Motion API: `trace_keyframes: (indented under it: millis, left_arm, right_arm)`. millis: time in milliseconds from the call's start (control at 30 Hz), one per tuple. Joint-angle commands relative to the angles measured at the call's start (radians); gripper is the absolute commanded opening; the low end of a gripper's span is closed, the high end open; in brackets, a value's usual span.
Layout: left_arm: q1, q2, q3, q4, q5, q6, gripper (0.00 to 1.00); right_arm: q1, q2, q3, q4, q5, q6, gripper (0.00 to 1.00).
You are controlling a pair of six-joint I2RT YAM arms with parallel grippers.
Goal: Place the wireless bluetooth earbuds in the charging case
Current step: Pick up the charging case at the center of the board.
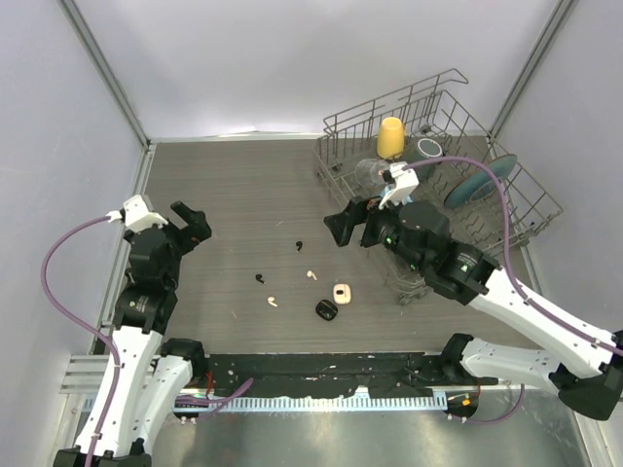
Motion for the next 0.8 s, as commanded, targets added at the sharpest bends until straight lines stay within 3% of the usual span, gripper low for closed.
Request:
trace_keyframes:
  millis: [0, 300, 767]
  left_arm:
    - [0.001, 0.02, 0.093, -0.088, -0.028, -0.086, 1.0]
    - [0.001, 0.054, 0.131, -0.103, 0.119, 0.013, 1.0]
    - [-0.005, 0.198, 0.167, -0.119, 0.177, 0.02, 1.0]
  right_arm:
    - [0.004, 0.037, 0.073, -0.109, -0.006, -0.03, 0.96]
    - [0.004, 0.171, 0.263, -0.242, 0.011, -0.113, 0.96]
    - [0.005, 0.198, 0.197, -0.38, -0.023, 0.017, 0.95]
